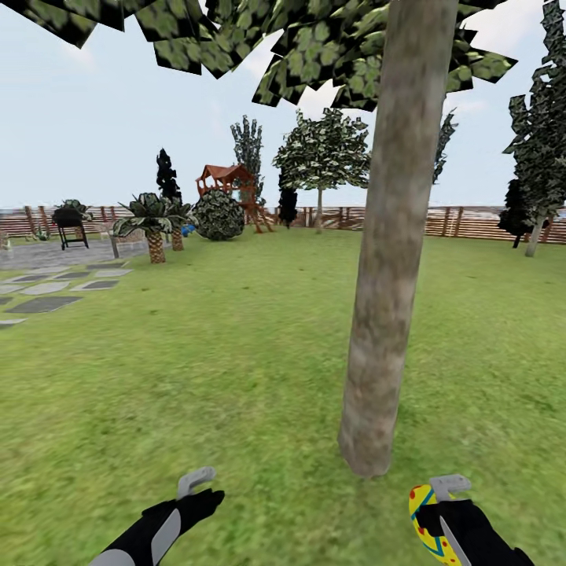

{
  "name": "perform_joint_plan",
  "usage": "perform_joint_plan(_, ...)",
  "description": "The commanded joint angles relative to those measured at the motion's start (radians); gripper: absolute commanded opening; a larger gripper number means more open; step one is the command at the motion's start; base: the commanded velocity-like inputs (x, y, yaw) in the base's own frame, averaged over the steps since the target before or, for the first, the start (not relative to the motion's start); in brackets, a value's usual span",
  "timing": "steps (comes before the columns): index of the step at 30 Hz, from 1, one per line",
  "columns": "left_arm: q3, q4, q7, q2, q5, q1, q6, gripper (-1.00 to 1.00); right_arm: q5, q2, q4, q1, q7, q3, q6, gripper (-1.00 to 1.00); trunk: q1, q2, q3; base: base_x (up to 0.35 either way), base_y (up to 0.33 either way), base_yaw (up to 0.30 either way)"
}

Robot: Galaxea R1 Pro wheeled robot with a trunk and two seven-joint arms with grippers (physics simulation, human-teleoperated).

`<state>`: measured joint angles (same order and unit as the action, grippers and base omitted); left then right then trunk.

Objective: Take the three Easter eggs out of the wicker basket on the lawn in the garden, then place them on the lawn next to a single tree (choose any tree) so that all three eggs are next to the same tree and none are left in the basket.

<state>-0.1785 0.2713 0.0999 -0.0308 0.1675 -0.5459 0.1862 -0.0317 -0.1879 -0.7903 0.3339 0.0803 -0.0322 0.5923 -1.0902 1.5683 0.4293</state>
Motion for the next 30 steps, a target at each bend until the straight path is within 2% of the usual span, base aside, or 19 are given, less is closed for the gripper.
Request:
perform_joint_plan(1,-0.007,0.002,0.002,0.0,0.006,0.0,0.008,1.0,-0.003,-0.001,-0.001,0.001,0.003,-0.004,0.006,-1.0,0.0,0.001,0.001,-0.019,0.034,0.004)
perform_joint_plan(10,-0.004,0.002,0.001,-0.001,0.003,0.0,0.016,1.0,-0.003,-0.001,-0.001,0.001,0.003,-0.005,0.006,-1.0,0.0,0.001,0.001,0.011,0.292,0.0)
perform_joint_plan(11,-0.004,0.002,0.0,-0.001,-0.003,0.0,0.016,1.0,-0.003,-0.001,-0.001,0.001,0.003,-0.004,0.006,-1.0,0.0,0.001,0.001,0.07,0.331,0.0)
perform_joint_plan(13,-0.005,0.002,-0.002,-0.001,-0.044,0.0,0.016,1.0,-0.003,-0.001,-0.001,0.001,0.003,-0.002,0.006,-1.0,0.0,0.001,0.001,0.083,0.331,0.0)
perform_joint_plan(15,-0.005,0.002,-0.002,-0.003,-0.059,0.0,0.016,1.0,-0.003,-0.001,-0.001,0.001,0.003,-0.001,0.006,-1.0,0.0,0.001,0.001,0.112,0.331,0.0)
perform_joint_plan(27,-0.006,0.002,-0.002,-0.004,-0.068,0.0,0.018,1.0,-0.003,0.004,-0.001,0.001,0.004,-0.003,0.014,-1.0,0.0,0.001,0.001,0.131,0.331,0.0)
perform_joint_plan(30,-0.006,0.002,-0.002,-0.003,-0.068,0.0,0.018,1.0,-0.001,0.002,-0.001,0.001,0.003,-0.004,0.019,-1.0,0.0,0.001,0.002,0.143,0.331,-0.158)
